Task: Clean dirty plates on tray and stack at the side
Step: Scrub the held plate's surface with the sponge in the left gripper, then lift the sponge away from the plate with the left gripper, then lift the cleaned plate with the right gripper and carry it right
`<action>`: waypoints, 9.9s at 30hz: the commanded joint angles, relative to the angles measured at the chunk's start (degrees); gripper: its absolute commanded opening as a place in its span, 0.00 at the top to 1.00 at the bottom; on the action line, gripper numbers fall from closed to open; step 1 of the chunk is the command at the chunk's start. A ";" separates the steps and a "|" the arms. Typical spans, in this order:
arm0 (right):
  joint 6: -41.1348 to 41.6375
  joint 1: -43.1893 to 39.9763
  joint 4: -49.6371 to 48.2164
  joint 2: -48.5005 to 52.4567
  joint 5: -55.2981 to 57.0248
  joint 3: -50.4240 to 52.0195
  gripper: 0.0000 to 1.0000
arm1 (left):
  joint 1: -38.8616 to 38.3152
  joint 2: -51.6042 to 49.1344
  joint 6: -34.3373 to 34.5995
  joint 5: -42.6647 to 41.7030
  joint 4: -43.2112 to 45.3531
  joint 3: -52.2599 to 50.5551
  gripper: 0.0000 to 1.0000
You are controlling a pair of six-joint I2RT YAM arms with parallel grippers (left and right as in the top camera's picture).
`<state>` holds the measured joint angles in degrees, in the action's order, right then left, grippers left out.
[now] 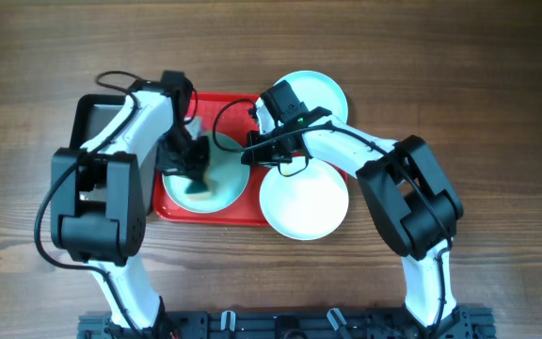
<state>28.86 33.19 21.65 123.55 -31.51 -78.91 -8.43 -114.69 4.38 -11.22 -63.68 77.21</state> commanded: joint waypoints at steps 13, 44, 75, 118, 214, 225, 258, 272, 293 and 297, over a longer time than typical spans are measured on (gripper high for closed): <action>0.46 -0.44 0.24 1.70 0.59 -0.13 0.96 | -7.06 -1.90 2.12 -6.75 22.21 -0.74 0.96; 0.48 -0.44 0.52 1.70 0.98 -0.13 0.96 | -4.37 -1.90 1.60 -9.31 4.74 -0.74 0.96; 0.46 -0.44 0.55 1.70 1.22 -0.13 0.96 | -4.26 -1.90 26.16 22.43 6.12 -0.74 0.96; 0.00 -0.44 0.39 1.70 1.51 -0.13 0.96 | -6.32 -1.90 21.66 14.84 22.67 -0.74 0.96; -10.29 6.88 16.92 -22.43 56.15 -0.15 0.96 | 4.48 -1.36 11.52 3.91 -0.44 25.92 0.96; -13.20 8.72 17.22 -28.50 64.96 -0.15 0.96 | 4.48 -1.36 11.54 6.21 -0.22 25.88 0.96; -13.88 28.04 16.39 -28.94 105.31 -0.15 0.96 | 4.48 -1.36 11.54 6.19 -0.22 25.88 0.96; -13.40 27.87 18.45 -29.03 93.70 -0.15 0.96 | 4.48 -1.36 11.52 6.19 -0.63 25.88 0.96; -8.44 -20.79 24.72 -39.52 28.15 -0.13 0.96 | 3.02 -1.36 16.02 5.11 -2.62 25.86 0.96; -7.58 -33.90 25.31 -38.99 26.67 3.13 0.96 | 1.14 -1.36 16.02 5.16 -2.23 25.86 0.96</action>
<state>19.90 6.85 46.98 84.77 0.30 -78.46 -5.28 -116.55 19.25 -5.82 -66.22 102.59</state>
